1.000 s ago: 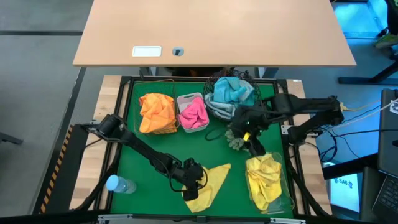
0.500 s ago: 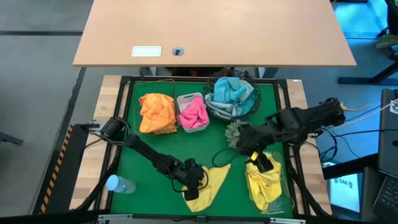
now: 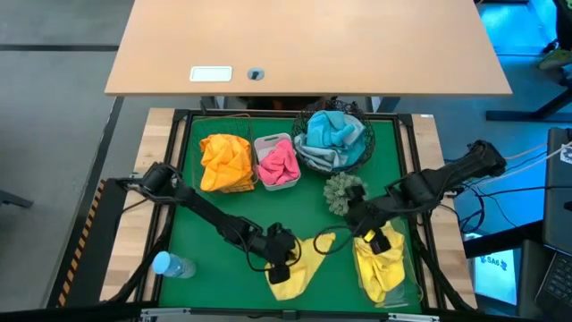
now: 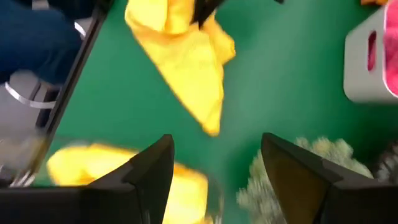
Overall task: Sort microfiber towel by color & place in baskets
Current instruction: Put the yellow microfiber towel into the transparent bin
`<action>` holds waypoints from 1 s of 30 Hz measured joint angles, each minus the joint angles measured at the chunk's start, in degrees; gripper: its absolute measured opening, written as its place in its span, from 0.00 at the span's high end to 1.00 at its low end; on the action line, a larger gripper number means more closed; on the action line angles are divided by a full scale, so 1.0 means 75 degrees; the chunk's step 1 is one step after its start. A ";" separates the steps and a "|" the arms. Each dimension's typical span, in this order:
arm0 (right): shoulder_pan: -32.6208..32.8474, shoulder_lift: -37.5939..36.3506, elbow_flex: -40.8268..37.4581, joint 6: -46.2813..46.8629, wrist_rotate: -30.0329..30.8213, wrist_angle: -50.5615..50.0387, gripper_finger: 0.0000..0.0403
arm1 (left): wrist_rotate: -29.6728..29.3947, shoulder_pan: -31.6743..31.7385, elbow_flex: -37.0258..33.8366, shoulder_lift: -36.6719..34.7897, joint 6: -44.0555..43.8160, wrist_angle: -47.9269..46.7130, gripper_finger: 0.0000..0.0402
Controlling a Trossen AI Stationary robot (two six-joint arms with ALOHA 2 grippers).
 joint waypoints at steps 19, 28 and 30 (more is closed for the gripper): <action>-0.0003 -0.0131 -0.3437 -0.0012 -0.0060 0.5982 0.41 | -0.1193 0.0605 0.0012 -0.1175 0.0452 0.0657 1.00; 0.0009 -0.0148 -0.3425 0.0072 0.0961 0.6991 0.41 | -0.1377 0.0723 0.0012 -0.1258 0.1082 0.1903 1.00; 0.0015 -0.0152 -0.3425 0.0070 0.1090 0.6972 0.41 | -0.1444 0.0722 0.0010 -0.1261 0.1241 0.1950 1.00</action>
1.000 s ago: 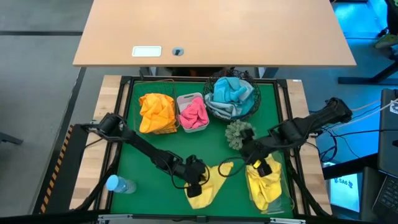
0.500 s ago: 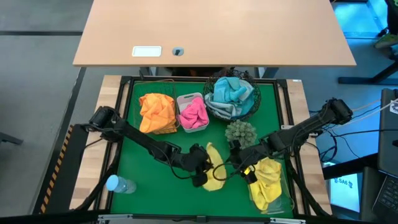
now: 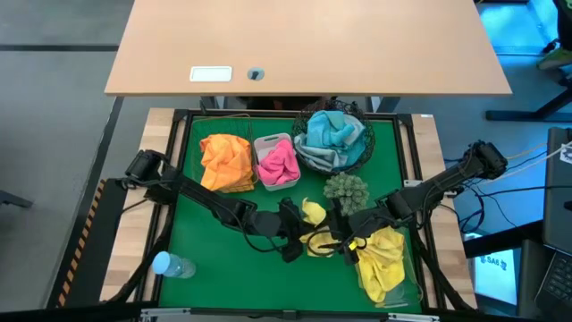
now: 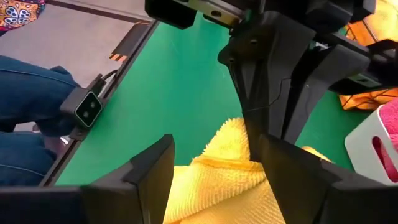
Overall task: Sort microfiber towel by color & place in baskets
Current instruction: Put the yellow microfiber towel into the transparent bin
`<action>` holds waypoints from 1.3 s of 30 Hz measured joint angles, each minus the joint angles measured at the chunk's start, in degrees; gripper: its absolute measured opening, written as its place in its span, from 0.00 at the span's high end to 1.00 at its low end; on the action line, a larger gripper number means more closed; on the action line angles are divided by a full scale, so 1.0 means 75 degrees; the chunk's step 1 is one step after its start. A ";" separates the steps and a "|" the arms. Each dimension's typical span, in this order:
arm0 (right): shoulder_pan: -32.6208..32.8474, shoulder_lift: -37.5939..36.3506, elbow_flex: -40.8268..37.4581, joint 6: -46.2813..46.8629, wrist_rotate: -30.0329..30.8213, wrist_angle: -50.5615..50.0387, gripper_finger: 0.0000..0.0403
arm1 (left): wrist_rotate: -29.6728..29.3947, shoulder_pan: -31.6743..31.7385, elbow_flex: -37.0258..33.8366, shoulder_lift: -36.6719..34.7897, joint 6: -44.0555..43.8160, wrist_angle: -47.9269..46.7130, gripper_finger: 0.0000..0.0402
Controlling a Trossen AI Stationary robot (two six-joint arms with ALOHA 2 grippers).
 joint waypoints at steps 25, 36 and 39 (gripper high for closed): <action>-0.0034 0.0024 0.1319 0.0154 0.0551 -0.1208 0.41 | -0.0165 -0.0055 0.0019 -0.0076 0.0189 0.0193 1.00; -0.0026 0.0024 0.1431 0.1660 0.0559 -0.3036 0.41 | -0.0169 -0.0051 0.0019 -0.0076 0.0779 0.0646 1.00; -0.0026 0.0024 0.1434 0.1828 0.0498 -0.3026 0.41 | -0.0155 -0.0061 0.0019 -0.0073 0.1025 0.1020 1.00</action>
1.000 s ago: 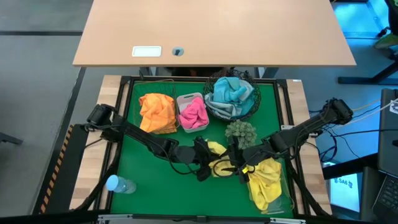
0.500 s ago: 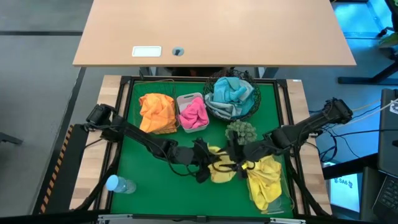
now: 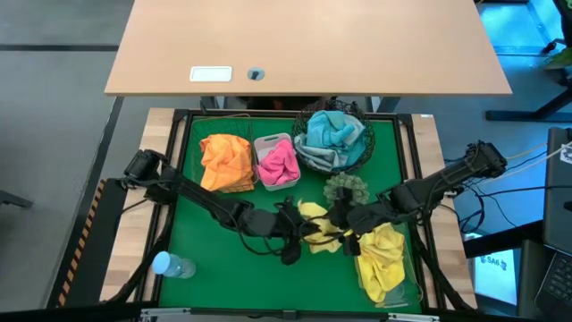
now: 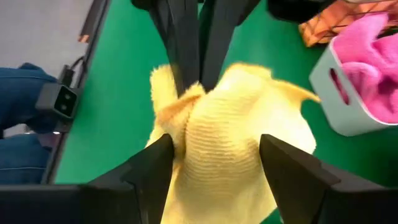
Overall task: Sort microfiber towel by color & place in baskets
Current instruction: Put the yellow microfiber towel into the transparent bin
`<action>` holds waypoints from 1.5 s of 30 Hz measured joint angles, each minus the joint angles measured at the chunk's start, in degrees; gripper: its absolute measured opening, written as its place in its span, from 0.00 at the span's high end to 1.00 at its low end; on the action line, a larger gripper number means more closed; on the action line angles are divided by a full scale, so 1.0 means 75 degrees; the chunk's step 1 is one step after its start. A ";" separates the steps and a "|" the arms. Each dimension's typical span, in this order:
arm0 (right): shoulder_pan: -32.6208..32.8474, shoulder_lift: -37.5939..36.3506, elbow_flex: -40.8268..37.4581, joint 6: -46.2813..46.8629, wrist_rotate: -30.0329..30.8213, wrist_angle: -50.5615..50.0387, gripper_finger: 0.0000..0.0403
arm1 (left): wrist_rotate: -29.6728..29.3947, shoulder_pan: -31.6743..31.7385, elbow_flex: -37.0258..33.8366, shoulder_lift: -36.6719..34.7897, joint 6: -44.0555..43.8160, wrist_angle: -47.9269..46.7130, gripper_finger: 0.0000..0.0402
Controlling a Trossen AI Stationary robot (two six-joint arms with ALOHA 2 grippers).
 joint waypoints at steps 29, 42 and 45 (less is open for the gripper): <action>0.0085 -0.0189 0.1195 0.1111 -0.3690 -0.2366 0.98 | 0.0300 0.0016 -0.0006 0.0006 0.0530 0.0490 0.77; 0.1865 -0.0181 0.0586 0.2605 -0.4098 -0.3980 0.99 | 0.0297 0.0016 -0.0012 0.0006 0.0542 0.0407 0.76; 0.2263 -0.0181 0.0207 0.3206 -0.4163 -0.3831 0.98 | 0.0297 0.0019 -0.0012 0.0006 0.0542 0.0410 0.76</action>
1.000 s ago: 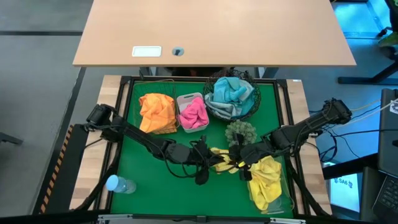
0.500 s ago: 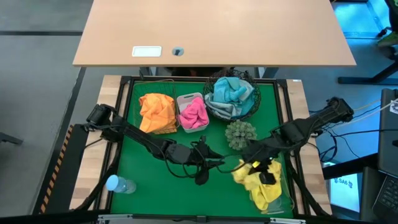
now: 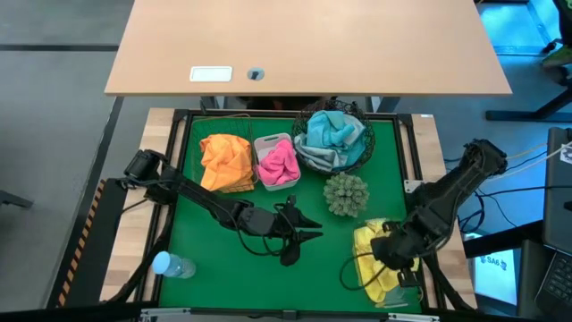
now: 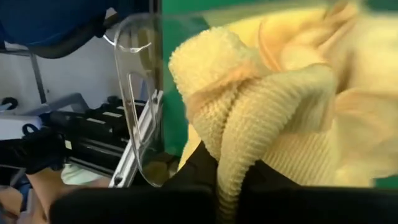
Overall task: Sort microfiber towel by color & place in baskets
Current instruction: Put the yellow microfiber towel into the transparent bin
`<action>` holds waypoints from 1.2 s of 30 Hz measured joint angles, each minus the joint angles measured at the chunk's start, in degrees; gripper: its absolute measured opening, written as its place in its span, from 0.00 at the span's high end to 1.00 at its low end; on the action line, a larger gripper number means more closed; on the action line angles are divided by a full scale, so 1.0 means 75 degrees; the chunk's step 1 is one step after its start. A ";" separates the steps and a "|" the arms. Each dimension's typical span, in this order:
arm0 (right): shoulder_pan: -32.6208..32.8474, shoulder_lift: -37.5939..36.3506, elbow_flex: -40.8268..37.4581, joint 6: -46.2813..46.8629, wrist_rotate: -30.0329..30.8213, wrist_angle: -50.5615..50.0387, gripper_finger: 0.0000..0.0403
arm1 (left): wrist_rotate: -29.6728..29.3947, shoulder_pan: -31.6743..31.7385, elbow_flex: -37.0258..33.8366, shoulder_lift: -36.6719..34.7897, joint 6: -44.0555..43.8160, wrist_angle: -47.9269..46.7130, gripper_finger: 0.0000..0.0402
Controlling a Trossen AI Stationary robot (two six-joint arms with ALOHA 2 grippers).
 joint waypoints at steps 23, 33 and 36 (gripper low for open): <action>0.0744 0.0003 -0.1536 0.1725 0.0307 0.2441 0.94 | -0.0003 -0.0003 0.0000 0.0000 0.0003 0.0015 0.76; 0.0676 0.0003 -0.1535 0.1720 0.0557 0.2439 0.70 | -0.0003 0.0000 0.0000 0.0000 0.0068 0.0020 0.76; 0.0671 0.0003 -0.1536 0.1719 0.0409 0.2438 0.60 | -0.0001 -0.0007 -0.0003 -0.0081 0.0431 0.0006 0.76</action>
